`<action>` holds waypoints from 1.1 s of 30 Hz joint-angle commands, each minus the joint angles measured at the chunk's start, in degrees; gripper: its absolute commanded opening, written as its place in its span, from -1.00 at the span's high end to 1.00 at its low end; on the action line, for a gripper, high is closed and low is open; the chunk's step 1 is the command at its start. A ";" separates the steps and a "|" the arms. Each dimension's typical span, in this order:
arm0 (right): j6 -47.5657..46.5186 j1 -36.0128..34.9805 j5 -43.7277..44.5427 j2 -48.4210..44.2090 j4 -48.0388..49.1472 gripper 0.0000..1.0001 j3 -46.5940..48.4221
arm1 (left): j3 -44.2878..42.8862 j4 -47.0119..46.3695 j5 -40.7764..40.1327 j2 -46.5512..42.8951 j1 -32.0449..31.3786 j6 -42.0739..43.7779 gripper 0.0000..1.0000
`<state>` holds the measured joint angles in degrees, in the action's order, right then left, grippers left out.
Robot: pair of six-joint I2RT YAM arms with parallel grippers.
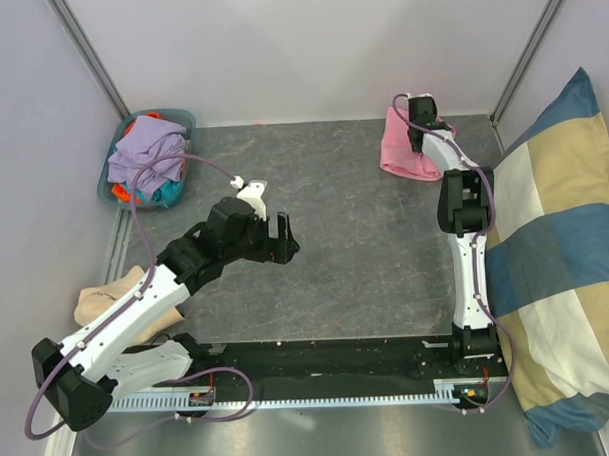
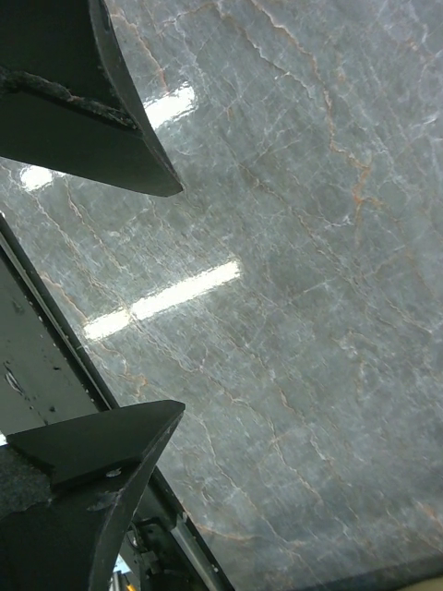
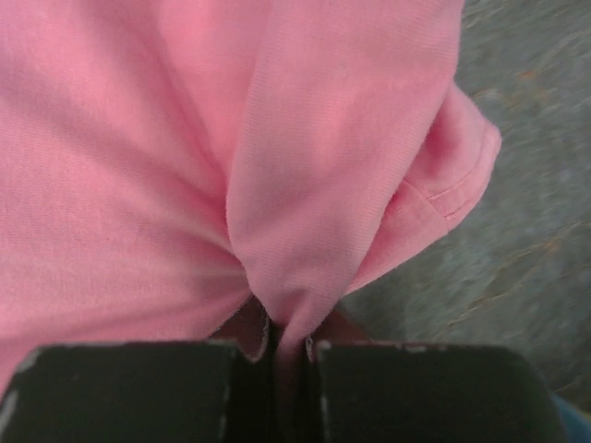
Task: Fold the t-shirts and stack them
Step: Neatly place the folded tshirt to the corner
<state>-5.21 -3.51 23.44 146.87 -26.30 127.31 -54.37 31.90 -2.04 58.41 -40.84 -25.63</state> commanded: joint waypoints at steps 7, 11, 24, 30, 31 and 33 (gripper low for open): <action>-17.46 2.62 6.98 2.90 11.26 1.00 -0.74 | -0.56 -3.33 3.17 5.56 1.46 2.60 -1.00; -21.23 4.81 3.46 2.90 13.82 1.00 -1.80 | -0.56 -3.69 4.15 7.15 2.43 3.30 -1.00; -22.47 12.64 -3.31 2.02 17.33 1.00 -1.62 | 0.67 -6.76 7.84 10.67 6.74 4.89 -1.00; -22.13 13.09 -4.10 1.49 19.01 0.79 -2.41 | 1.54 -7.73 8.90 11.64 7.35 4.89 -1.00; -21.51 13.18 -4.28 1.32 19.10 0.51 -2.41 | 1.72 -7.90 8.90 11.55 7.35 4.54 -1.00; -18.79 13.18 -4.11 0.09 21.28 -0.82 -3.89 | 2.25 -8.08 9.07 11.37 7.62 4.36 -1.00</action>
<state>-26.24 10.11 20.16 148.99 -10.04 125.16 -52.99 26.41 5.15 69.93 -33.80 -22.85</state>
